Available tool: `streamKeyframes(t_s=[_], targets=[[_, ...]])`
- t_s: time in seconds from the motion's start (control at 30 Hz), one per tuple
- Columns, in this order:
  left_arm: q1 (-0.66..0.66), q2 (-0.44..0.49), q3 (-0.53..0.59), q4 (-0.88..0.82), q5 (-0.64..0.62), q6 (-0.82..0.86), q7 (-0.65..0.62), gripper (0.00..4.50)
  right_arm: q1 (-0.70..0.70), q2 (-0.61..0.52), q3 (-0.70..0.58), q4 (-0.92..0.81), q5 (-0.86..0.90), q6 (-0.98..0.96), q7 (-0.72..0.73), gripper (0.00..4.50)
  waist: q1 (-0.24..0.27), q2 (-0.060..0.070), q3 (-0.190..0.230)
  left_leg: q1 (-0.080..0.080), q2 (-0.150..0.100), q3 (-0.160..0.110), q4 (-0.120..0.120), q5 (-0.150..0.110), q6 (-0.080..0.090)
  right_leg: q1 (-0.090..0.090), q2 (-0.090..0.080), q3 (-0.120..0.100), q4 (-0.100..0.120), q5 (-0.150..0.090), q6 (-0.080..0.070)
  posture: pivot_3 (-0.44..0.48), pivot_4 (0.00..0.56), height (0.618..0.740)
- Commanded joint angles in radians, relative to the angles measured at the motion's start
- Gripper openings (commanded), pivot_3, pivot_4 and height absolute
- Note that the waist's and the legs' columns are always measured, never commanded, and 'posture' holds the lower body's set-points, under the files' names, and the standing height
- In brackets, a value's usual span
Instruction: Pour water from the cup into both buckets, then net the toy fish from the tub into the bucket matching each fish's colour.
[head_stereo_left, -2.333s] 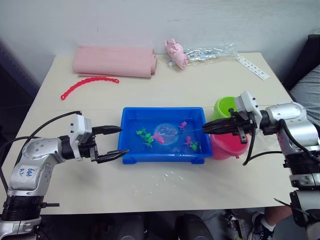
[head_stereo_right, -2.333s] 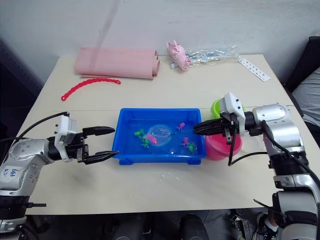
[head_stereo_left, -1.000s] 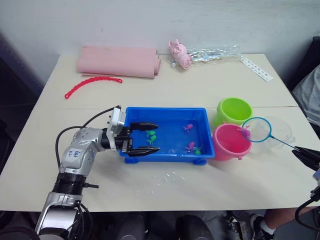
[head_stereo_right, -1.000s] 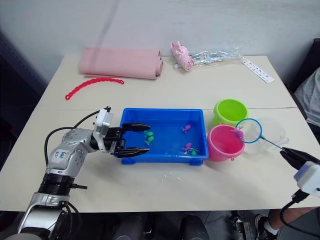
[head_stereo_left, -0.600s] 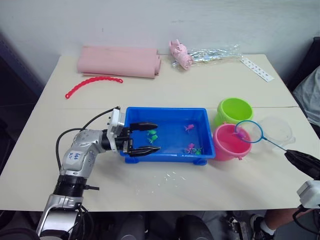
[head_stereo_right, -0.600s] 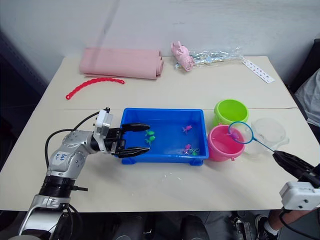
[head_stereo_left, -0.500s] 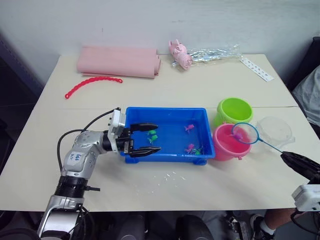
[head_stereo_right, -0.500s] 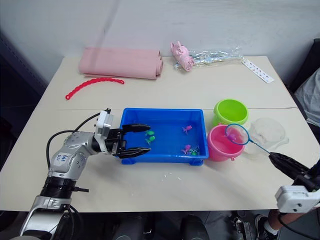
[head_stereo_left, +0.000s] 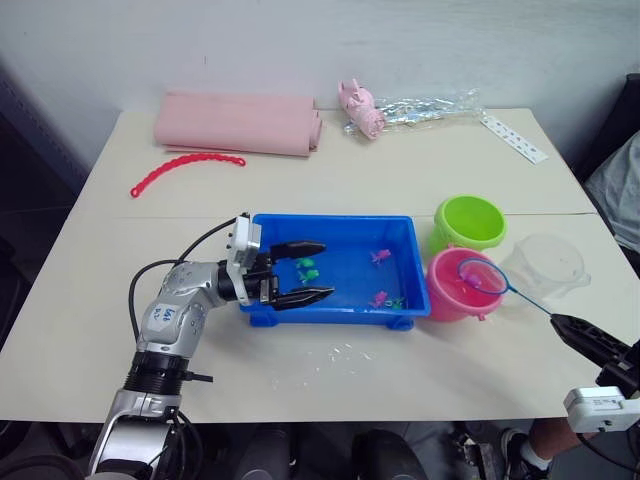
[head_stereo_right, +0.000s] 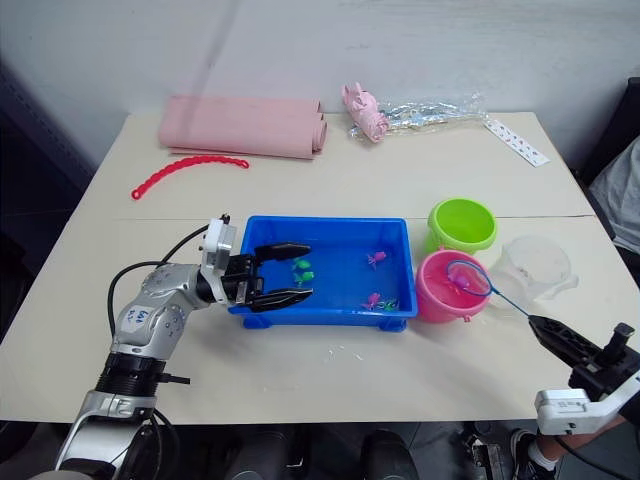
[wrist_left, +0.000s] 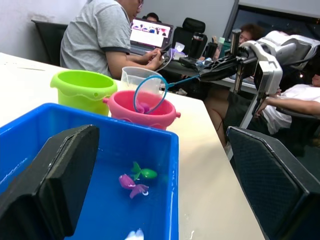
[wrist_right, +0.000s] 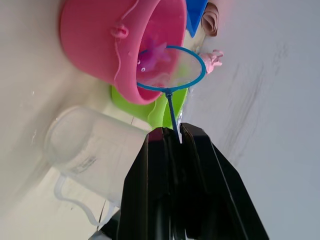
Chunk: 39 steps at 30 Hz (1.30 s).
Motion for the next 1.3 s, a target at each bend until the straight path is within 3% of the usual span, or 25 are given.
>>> streamKeyframes(t_s=[0.03, 0.47, 0.77, 0.9, 1.0, 1.2, 1.3], targets=[[-0.010, -0.008, 0.006, -0.020, -0.004, -0.019, 0.005, 4.48, 0.024, -0.015, -0.026, -0.013, -0.015, 0.014, -0.067, 0.00, 0.000, 0.000, 0.000, 0.000, 0.000, 0.000, 0.000, 0.000, 0.000, 0.000, 0.000, 0.000, 0.000, 0.000, 0.000, 0.000, 0.150, 0.740], [0.005, -0.022, 0.014, -0.021, -0.004, -0.033, 0.026, 4.48, 0.105, 0.054, 0.012, -0.225, 0.073, 0.205, -0.041, 0.00, 0.001, 0.000, 0.000, 0.000, 0.000, 0.000, 0.000, 0.000, 0.000, 0.000, 0.000, 0.000, 0.001, 0.000, 0.000, 0.000, 0.150, 0.740], [0.001, -0.034, 0.011, -0.008, -0.003, -0.051, 0.032, 4.48, 0.114, 0.044, 0.007, -0.275, 0.150, 0.274, -0.009, 0.00, 0.000, 0.001, -0.001, 0.000, 0.000, 0.000, 0.000, 0.001, -0.001, 0.000, 0.000, 0.000, 0.001, 0.000, 0.000, 0.000, 0.150, 0.740], [0.011, -0.021, 0.023, -0.015, -0.009, -0.047, 0.029, 4.48, 0.135, 0.025, 0.049, -0.278, 0.357, 0.332, 0.071, 0.00, 0.000, 0.001, -0.001, 0.000, 0.000, 0.000, 0.000, 0.001, 0.000, 0.000, 0.000, 0.000, 0.001, 0.000, 0.000, 0.000, 0.150, 0.740], [0.030, 0.017, 0.043, -0.022, -0.014, -0.040, 0.015, 4.48, 0.124, -0.013, 0.095, -0.316, 0.647, 0.454, 0.165, 0.00, -0.003, 0.001, -0.001, 0.000, 0.000, 0.000, 0.000, 0.001, 0.000, 0.000, 0.000, 0.000, 0.002, 0.000, 0.000, 0.000, 0.150, 0.740], [0.066, 0.085, 0.102, -0.050, -0.038, -0.012, 0.027, 4.48, 0.016, -0.154, 0.206, -0.469, 1.303, 0.893, 0.351, 0.00, -0.013, 0.001, -0.001, 0.002, 0.001, -0.001, 0.000, 0.001, 0.000, 0.003, 0.000, -0.001, 0.001, 0.000, 0.000, 0.000, 0.150, 0.740], [0.086, 0.124, 0.135, -0.051, -0.035, -0.019, 0.015, 4.48, -0.064, -0.244, 0.250, -0.485, 1.446, 1.064, 0.427, 0.00, -0.008, 0.000, 0.000, 0.007, 0.001, -0.004, -0.001, 0.000, 0.002, 0.009, 0.000, -0.003, -0.002, 0.000, 0.000, 0.000, 0.150, 0.740]])
